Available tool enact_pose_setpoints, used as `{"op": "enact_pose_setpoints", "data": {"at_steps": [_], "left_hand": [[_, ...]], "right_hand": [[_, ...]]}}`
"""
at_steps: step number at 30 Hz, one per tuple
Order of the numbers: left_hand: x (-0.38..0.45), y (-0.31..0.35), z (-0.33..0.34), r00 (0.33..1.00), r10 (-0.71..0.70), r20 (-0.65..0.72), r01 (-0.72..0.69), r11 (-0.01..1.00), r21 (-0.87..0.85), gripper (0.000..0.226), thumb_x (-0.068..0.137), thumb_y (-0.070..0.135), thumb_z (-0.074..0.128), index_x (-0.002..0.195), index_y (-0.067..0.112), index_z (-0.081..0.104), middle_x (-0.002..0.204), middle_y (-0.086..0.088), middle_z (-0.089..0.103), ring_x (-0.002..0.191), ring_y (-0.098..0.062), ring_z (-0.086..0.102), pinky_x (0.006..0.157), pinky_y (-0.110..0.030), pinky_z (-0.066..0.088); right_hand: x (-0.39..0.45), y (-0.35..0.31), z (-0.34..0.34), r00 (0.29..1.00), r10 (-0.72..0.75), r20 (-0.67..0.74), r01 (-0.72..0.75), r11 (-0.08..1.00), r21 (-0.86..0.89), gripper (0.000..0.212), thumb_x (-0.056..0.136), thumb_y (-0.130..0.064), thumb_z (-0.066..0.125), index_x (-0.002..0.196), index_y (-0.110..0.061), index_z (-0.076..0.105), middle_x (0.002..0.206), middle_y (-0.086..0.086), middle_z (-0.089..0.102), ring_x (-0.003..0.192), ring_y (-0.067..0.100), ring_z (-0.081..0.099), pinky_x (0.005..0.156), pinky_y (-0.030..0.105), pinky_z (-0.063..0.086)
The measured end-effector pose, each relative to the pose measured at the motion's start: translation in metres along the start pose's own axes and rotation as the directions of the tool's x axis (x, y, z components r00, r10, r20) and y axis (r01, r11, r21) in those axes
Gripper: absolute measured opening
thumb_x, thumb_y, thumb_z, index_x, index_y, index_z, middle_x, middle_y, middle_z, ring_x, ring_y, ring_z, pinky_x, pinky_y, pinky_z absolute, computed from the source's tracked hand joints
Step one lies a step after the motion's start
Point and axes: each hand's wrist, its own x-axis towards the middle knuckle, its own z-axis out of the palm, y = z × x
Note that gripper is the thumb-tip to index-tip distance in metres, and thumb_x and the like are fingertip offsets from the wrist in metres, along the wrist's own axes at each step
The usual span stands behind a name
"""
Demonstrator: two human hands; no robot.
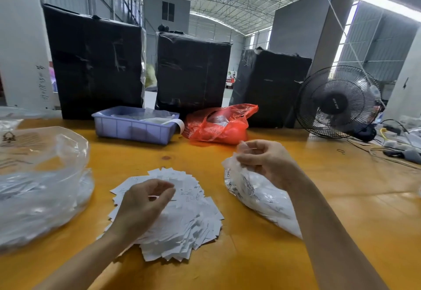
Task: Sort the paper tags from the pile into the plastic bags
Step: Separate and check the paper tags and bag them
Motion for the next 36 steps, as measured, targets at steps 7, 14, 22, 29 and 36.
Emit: {"op": "enact_pose_setpoints", "data": {"at_steps": [7,14,22,29,36], "left_hand": [[0.001,0.013,-0.004,0.929,-0.252,0.272,0.348,0.844,-0.407,0.054,0.065,0.057,0.071,0.087,0.008,0.073,0.079,-0.007,0.073,0.068,-0.017,0.065,0.063,-0.025,0.052],[0.004,-0.001,-0.007,0.959,-0.253,0.132,0.280,0.922,-0.267,0.007,0.083,0.011,0.071,0.076,0.009,0.071,0.063,-0.001,0.068,0.056,-0.008,0.058,0.056,-0.018,0.049],[0.004,-0.002,-0.007,0.956,-0.237,0.170,0.282,0.902,-0.327,0.006,0.084,0.019,0.070,0.088,0.019,0.074,0.071,0.006,0.067,0.060,-0.002,0.055,0.059,-0.017,0.046],[0.003,0.001,-0.005,0.950,-0.286,0.123,0.308,0.810,-0.499,0.019,0.070,0.026,0.073,0.081,0.010,0.075,0.075,-0.005,0.073,0.070,-0.011,0.063,0.065,-0.022,0.046],[0.005,-0.004,-0.006,0.929,-0.333,0.163,0.363,0.724,-0.586,0.025,0.064,0.020,0.076,0.084,0.005,0.073,0.076,-0.007,0.073,0.069,-0.010,0.067,0.062,-0.020,0.052]], "right_hand": [[-0.009,0.030,0.094,0.925,0.134,0.356,-0.088,0.986,-0.142,0.047,0.074,0.010,0.072,0.116,-0.001,0.054,0.070,0.007,0.066,0.061,0.014,0.064,0.064,0.024,0.054],[-0.005,0.045,0.103,0.937,0.145,0.316,-0.144,0.989,-0.028,0.040,0.073,0.005,0.075,0.107,-0.011,0.059,0.070,0.000,0.067,0.066,0.011,0.067,0.059,0.021,0.052],[-0.003,0.049,0.103,0.961,0.113,0.253,-0.147,0.982,0.120,0.026,0.076,0.010,0.069,0.097,-0.004,0.064,0.070,0.004,0.067,0.063,0.013,0.062,0.059,0.019,0.050],[-0.007,0.055,0.115,0.950,0.052,0.308,-0.084,0.992,0.090,0.026,0.076,0.013,0.068,0.098,-0.001,0.063,0.072,0.007,0.064,0.063,0.013,0.062,0.061,0.021,0.052],[-0.008,0.057,0.123,0.981,0.001,0.192,-0.030,0.988,0.150,0.021,0.077,0.013,0.066,0.094,0.001,0.063,0.070,0.008,0.061,0.060,0.015,0.060,0.059,0.021,0.052]]}}
